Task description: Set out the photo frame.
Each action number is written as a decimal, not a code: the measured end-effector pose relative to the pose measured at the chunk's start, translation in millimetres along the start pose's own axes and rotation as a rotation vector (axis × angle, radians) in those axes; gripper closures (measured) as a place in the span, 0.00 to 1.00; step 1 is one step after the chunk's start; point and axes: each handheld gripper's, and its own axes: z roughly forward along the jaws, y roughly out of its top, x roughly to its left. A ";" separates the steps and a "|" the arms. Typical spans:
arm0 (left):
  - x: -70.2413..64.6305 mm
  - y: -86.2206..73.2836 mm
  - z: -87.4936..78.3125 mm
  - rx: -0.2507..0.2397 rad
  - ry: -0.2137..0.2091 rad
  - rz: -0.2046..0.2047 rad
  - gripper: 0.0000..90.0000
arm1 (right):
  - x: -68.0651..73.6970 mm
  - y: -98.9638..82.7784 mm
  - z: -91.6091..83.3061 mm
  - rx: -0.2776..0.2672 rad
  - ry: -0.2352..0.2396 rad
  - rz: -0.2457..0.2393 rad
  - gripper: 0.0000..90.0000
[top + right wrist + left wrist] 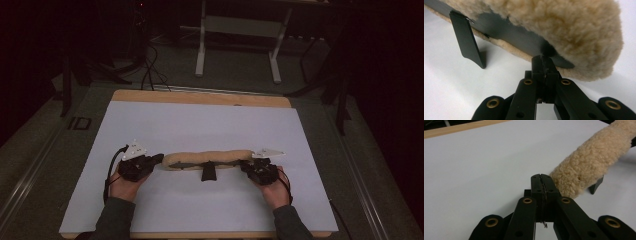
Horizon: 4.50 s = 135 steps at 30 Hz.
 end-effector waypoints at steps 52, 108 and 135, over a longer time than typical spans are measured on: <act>-27.8 -8.3 -8.2 -0.001 -0.034 0.070 1.00 | 8.6 33.1 22.5 0.052 0.002 -0.013 1.00; -65.1 -9.0 2.6 -0.008 -0.181 0.118 1.00 | 29.2 58.7 34.1 0.068 0.016 -0.060 1.00; -83.4 -4.1 16.3 -0.018 -0.212 0.136 1.00 | 38.2 59.9 32.6 0.074 0.052 -0.092 1.00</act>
